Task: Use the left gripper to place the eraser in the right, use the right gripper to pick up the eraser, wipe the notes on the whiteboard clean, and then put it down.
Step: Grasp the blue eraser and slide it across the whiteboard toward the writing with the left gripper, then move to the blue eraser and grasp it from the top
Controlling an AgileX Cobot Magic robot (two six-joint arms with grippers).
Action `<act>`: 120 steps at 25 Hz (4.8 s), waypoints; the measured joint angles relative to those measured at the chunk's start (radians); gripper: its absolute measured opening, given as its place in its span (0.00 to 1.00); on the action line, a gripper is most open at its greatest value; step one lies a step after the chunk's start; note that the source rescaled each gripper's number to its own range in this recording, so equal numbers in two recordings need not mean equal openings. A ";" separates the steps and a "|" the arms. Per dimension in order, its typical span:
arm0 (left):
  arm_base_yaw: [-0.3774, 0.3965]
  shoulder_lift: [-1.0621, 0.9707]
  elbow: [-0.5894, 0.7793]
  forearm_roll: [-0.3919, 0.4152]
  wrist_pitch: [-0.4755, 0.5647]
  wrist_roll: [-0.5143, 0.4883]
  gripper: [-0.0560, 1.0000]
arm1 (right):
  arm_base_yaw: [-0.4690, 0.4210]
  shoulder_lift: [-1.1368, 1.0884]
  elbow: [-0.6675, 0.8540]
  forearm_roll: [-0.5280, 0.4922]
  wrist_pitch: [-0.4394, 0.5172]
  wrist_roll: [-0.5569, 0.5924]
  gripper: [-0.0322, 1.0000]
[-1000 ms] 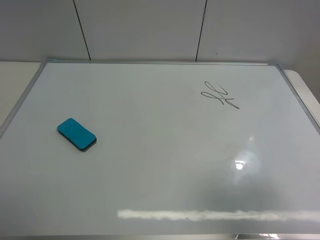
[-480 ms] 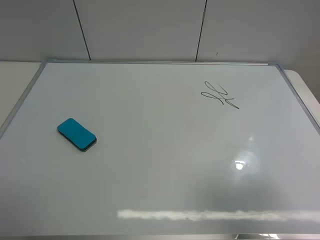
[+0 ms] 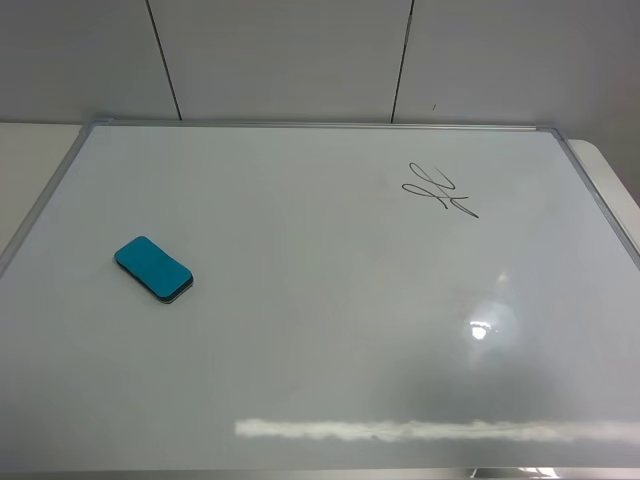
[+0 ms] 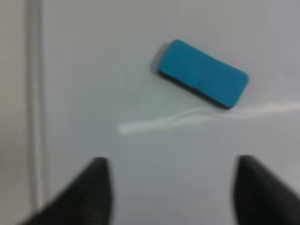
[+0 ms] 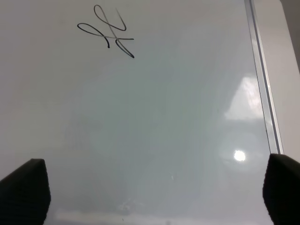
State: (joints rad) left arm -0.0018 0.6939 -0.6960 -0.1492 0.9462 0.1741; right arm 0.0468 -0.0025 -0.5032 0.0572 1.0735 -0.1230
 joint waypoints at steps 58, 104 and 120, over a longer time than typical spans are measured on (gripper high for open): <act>-0.799 1.389 -0.458 0.016 -0.751 -0.251 0.05 | 0.000 0.000 0.000 -0.033 -0.001 0.016 0.81; -0.933 1.601 -1.276 0.290 -0.105 -0.492 1.00 | 0.000 0.000 0.000 -0.087 -0.002 0.061 0.81; -0.595 1.166 -1.276 0.346 0.252 -0.321 1.00 | 0.000 0.000 0.000 -0.087 -0.002 0.061 0.81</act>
State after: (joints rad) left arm -0.5973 1.8601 -1.9723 0.1968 1.1978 -0.1466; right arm 0.0468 -0.0025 -0.5032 -0.0297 1.0716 -0.0624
